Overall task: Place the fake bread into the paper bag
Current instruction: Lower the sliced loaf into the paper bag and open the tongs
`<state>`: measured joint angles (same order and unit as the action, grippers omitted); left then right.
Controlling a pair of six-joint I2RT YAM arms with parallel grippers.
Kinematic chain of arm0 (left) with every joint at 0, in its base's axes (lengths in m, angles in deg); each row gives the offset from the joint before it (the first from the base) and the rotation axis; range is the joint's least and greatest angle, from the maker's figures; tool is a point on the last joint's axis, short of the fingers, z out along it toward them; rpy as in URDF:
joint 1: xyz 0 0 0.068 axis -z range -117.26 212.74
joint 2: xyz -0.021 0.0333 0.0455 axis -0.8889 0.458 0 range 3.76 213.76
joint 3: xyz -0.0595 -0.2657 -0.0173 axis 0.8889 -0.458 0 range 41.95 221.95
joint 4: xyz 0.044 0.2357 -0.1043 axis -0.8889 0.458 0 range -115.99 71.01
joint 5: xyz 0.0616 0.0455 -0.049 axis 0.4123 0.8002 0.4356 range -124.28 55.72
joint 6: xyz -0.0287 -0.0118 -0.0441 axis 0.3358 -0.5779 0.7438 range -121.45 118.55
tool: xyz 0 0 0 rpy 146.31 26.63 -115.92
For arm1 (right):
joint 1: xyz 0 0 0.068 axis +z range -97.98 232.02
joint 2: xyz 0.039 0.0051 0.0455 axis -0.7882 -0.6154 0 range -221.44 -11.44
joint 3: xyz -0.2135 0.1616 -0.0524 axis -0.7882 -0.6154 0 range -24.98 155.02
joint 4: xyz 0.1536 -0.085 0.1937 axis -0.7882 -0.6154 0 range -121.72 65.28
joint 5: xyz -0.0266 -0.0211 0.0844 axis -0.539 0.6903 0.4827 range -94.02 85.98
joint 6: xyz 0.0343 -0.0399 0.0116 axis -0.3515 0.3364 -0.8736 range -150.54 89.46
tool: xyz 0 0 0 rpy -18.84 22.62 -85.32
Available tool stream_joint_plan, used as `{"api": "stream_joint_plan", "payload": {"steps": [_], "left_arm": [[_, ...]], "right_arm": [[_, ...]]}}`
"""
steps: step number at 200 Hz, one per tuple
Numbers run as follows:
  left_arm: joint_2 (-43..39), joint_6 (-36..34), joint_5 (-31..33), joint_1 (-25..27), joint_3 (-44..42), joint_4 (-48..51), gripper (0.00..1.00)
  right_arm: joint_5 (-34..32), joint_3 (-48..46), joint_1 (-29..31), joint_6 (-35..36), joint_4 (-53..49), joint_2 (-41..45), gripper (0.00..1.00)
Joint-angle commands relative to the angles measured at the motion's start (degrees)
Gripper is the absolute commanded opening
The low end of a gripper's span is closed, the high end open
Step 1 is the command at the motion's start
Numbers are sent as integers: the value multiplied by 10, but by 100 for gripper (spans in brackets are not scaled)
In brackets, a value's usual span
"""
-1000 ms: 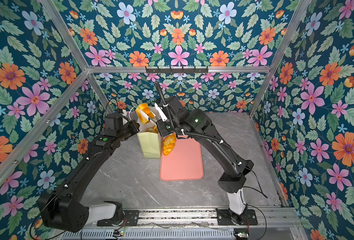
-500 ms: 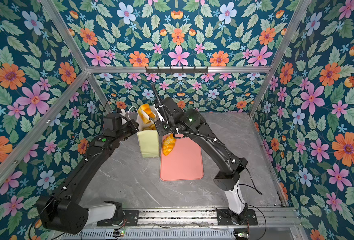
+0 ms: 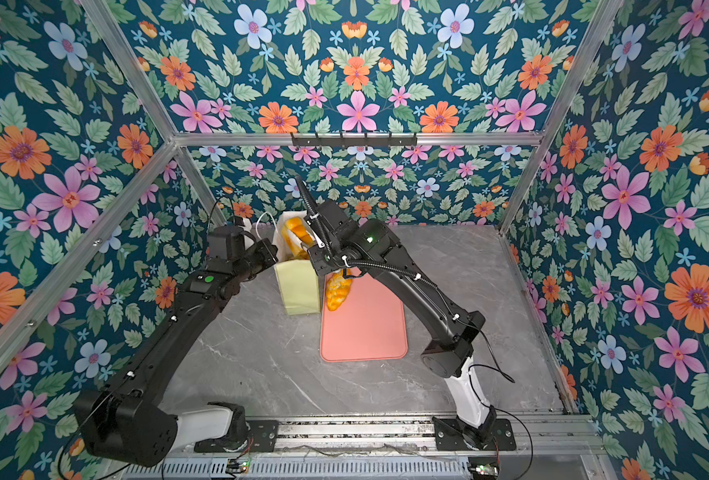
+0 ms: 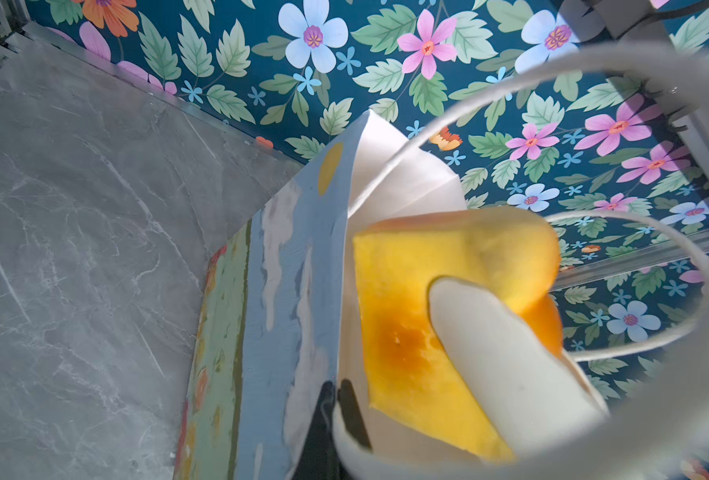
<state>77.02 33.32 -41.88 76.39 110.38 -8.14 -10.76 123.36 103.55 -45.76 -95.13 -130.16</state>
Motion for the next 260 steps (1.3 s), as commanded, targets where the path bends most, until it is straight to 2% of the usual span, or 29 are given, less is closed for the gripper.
{"api": "stream_joint_plan", "payload": {"steps": [1, 114, 159, 203, 260], "left_arm": [[0, -12, 3, 0, 0, -21, 0], [-11, -23, 10, -1, -1, -9, 0], [-10, -22, 14, 0, -3, -8, 0], [-7, -20, 13, -1, -3, -8, 0], [-7, -18, 15, -1, -6, -8, 0]], "right_arm": [[4, 17, 1, -10, -11, -11, 31], [-1, 31, 1, -8, -19, -40, 33], [16, 41, 1, -6, -19, -47, 35], [21, 43, 6, 25, -20, -41, 39], [21, 45, 6, 33, -22, -22, 40]]}}
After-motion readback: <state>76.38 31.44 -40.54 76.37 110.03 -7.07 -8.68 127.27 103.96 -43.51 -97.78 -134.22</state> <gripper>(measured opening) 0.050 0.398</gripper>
